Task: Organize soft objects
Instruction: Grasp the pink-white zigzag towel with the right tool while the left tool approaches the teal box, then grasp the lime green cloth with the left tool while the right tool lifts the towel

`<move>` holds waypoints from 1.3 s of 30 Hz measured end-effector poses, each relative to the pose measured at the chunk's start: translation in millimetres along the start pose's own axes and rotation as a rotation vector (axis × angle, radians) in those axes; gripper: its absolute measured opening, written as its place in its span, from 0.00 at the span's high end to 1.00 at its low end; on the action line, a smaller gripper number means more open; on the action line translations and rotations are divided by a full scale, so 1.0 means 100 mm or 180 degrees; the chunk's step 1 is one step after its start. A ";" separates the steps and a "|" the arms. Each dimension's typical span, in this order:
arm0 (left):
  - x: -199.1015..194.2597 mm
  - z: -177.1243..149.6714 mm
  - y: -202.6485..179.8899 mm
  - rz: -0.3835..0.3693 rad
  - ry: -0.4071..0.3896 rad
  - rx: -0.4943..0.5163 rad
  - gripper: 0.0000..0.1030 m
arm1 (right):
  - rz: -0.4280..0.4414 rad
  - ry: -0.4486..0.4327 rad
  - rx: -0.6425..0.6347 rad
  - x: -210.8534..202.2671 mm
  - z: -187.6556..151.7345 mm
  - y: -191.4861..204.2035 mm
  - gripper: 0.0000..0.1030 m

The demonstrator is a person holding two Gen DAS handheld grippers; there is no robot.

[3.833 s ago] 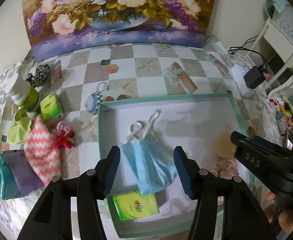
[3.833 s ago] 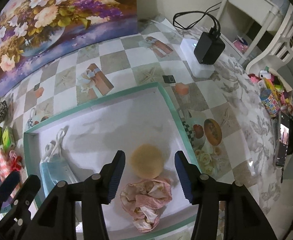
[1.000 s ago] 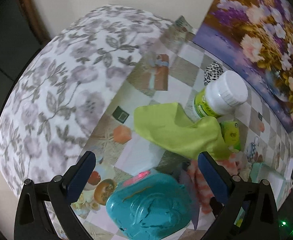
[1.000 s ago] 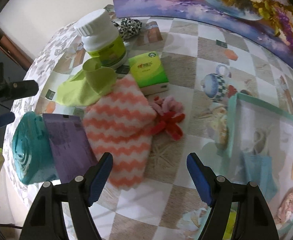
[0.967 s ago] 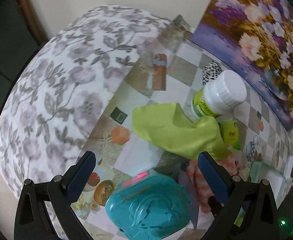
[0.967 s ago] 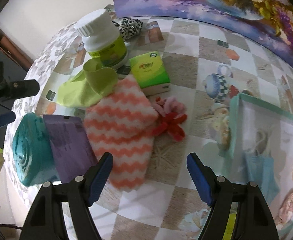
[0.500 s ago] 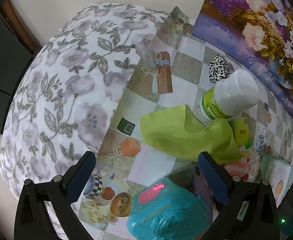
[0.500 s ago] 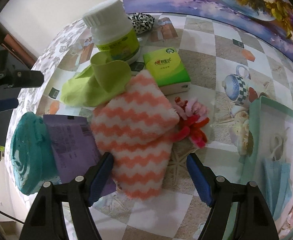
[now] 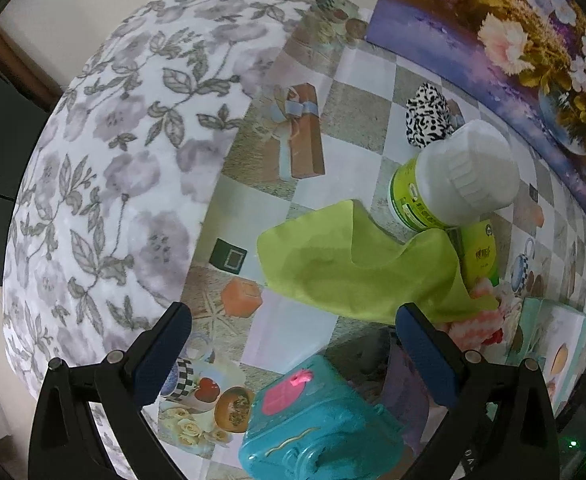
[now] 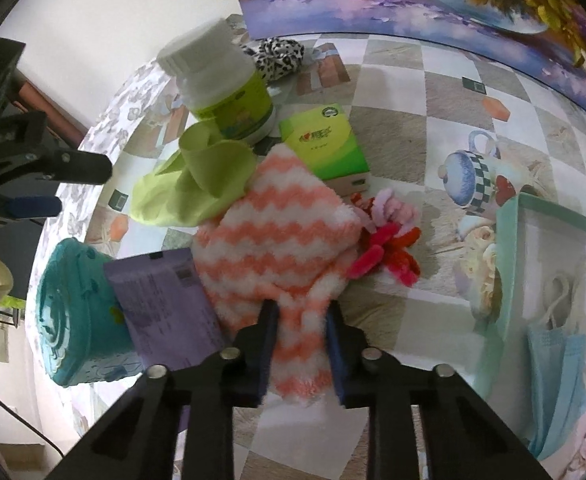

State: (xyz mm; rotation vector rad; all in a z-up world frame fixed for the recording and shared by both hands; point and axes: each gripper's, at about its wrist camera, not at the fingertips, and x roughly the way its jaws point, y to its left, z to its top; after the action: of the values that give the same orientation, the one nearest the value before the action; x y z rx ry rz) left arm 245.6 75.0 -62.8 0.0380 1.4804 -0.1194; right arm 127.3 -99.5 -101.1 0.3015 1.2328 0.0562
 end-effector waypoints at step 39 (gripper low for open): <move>0.63 0.12 -1.37 0.0542 0.0040 0.0446 0.92 | 0.0144 0.0005 0.0367 -0.18 0.02 -0.55 0.86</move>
State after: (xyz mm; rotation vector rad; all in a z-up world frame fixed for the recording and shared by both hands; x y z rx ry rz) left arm 248.8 -66.3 -117.7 0.2779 1.4730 -0.0846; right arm 116.0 -156.0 -97.7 0.4298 1.2330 0.0245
